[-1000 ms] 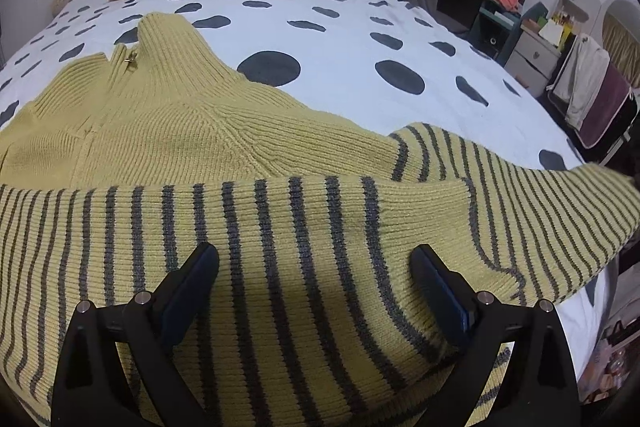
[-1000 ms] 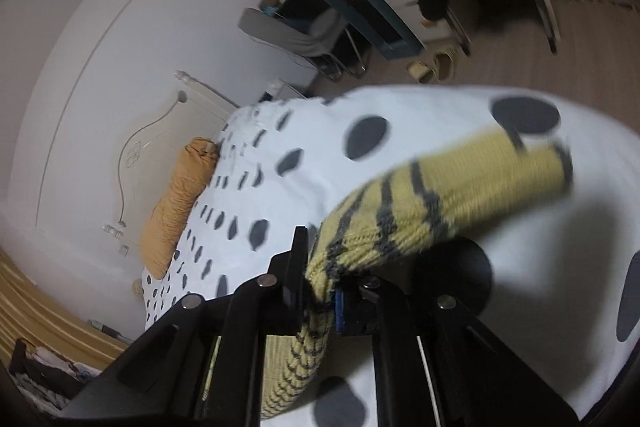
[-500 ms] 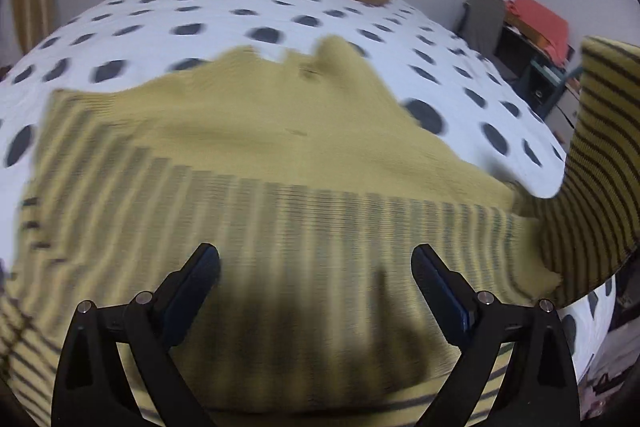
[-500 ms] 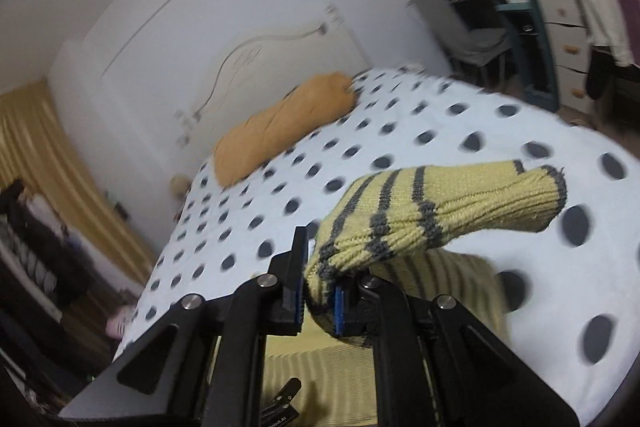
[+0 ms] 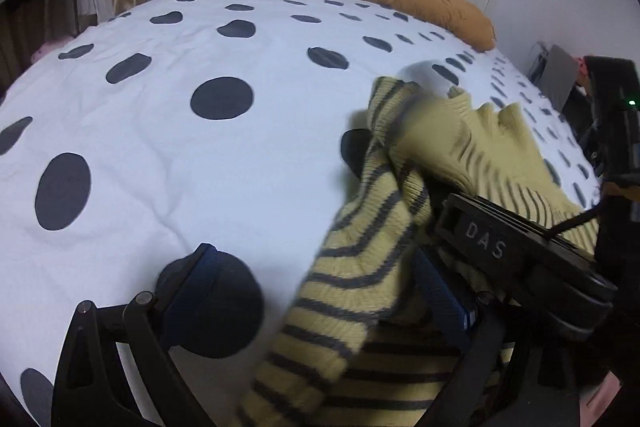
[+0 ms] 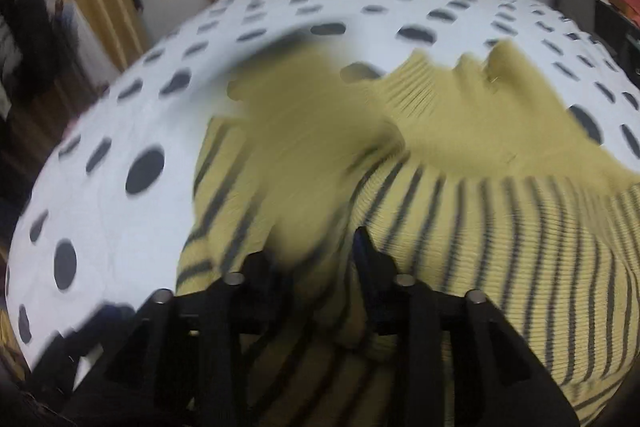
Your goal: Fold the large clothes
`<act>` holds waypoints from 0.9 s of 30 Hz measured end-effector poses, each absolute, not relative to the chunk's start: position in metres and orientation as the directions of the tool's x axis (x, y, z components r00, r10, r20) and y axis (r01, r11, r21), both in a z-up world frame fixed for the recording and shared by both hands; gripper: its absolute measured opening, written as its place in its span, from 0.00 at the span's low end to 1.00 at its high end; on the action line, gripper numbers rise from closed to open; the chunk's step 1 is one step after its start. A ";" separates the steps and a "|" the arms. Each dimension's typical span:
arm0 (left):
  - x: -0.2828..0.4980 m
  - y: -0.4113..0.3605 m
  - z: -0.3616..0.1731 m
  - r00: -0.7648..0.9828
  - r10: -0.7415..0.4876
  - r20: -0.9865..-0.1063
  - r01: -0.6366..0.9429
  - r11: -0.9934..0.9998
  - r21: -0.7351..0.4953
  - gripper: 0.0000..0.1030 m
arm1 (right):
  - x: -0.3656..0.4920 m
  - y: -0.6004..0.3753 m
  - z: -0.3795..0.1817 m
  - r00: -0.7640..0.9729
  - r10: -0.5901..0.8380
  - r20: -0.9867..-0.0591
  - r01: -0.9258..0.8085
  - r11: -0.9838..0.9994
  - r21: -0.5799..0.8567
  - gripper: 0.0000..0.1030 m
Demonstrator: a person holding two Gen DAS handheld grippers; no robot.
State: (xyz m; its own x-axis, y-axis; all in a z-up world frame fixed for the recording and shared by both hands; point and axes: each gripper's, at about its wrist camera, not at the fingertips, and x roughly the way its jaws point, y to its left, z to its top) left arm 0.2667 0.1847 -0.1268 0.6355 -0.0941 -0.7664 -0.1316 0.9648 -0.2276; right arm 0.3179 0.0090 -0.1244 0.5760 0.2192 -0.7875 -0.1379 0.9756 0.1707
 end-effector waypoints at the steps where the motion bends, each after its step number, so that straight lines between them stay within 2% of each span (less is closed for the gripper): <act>1: 0.267 0.187 -0.129 0.634 -0.107 -0.766 -0.131 0.961 -0.243 0.95 | 0.315 0.010 -0.125 0.588 0.211 -0.781 -0.139 0.977 0.159 0.38; 3: 0.266 0.186 -0.128 0.635 -0.109 -0.765 -0.137 0.959 -0.250 0.95 | 0.311 0.009 -0.118 0.593 0.222 -0.774 -0.166 0.974 0.153 0.47; 7: 0.255 0.184 -0.110 0.693 -0.082 -0.717 -0.130 0.963 -0.236 0.95 | 0.295 -0.024 -0.082 0.628 0.305 -0.716 -0.161 0.951 0.264 0.51; 9: 0.250 0.183 -0.099 0.714 -0.070 -0.696 -0.140 0.961 -0.240 0.95 | 0.294 -0.044 -0.067 0.660 0.284 -0.695 -0.121 0.954 0.275 0.60; 13: 0.253 0.172 -0.082 0.732 -0.085 -0.676 -0.106 0.966 -0.236 0.95 | 0.275 -0.123 -0.041 0.691 0.279 -0.667 -0.022 0.931 0.365 0.67; 14: 0.259 0.166 -0.079 0.732 -0.098 -0.674 -0.090 0.967 -0.239 0.95 | 0.268 -0.148 -0.038 0.705 0.264 -0.658 0.006 0.926 0.378 0.72; 17: 0.292 0.134 -0.076 0.694 -0.150 -0.704 -0.019 0.974 -0.225 0.96 | 0.264 -0.220 -0.053 0.722 0.275 -0.635 0.087 0.874 0.478 0.73; 19: 0.312 0.112 -0.083 0.681 -0.114 -0.723 -0.021 0.984 -0.175 0.95 | 0.271 -0.255 -0.082 0.692 0.322 -0.646 0.142 0.817 0.559 0.73; 22: 0.328 0.095 -0.090 0.652 -0.121 -0.749 -0.021 0.984 -0.177 0.95 | 0.277 -0.273 -0.104 0.661 0.365 -0.656 0.144 0.796 0.588 0.67; 25: 0.329 0.084 -0.083 0.687 -0.106 -0.719 -0.007 0.988 -0.153 0.96 | 0.275 -0.267 -0.086 0.700 0.409 -0.585 0.058 0.784 0.618 0.68; 27: 0.335 0.080 -0.089 0.683 -0.073 -0.727 -0.023 0.992 -0.121 0.99 | 0.280 -0.252 -0.076 0.718 0.429 -0.548 -0.021 0.801 0.599 0.87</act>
